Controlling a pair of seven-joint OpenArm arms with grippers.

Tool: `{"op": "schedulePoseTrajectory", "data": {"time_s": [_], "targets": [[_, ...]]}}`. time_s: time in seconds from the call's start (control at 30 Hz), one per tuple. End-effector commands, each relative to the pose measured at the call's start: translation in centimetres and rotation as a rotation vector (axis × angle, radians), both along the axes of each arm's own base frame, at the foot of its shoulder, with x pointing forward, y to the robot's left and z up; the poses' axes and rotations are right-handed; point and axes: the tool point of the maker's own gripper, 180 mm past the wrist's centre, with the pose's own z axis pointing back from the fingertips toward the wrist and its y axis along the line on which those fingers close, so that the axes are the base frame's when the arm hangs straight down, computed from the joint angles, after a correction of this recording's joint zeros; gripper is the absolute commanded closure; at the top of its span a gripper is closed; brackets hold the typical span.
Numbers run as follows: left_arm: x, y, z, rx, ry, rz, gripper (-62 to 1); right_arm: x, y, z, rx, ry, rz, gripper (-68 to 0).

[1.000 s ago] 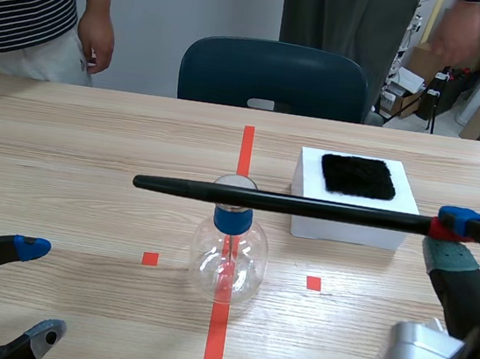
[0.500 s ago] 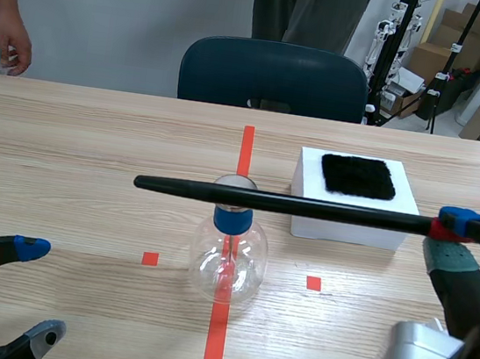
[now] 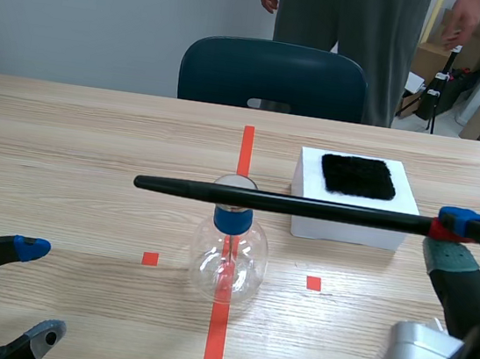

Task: Do the electroscope experiment. pick up the black charging rod

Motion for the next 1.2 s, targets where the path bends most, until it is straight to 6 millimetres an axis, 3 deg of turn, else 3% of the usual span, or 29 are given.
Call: {"op": "schedulePoseTrajectory", "data": {"time_s": [0.0,1.17], "targets": [[0.5,0.23,0.7,-0.017,-0.023,0.012,-62.3,0.27,0.16,0.71,0.011,-0.027,0.003,0.0],[0.5,0.23,0.7,-0.017,-0.023,0.012,-62.3,0.21,0.15,0.45,0.012,-0.011,0.003,0.0]]}}
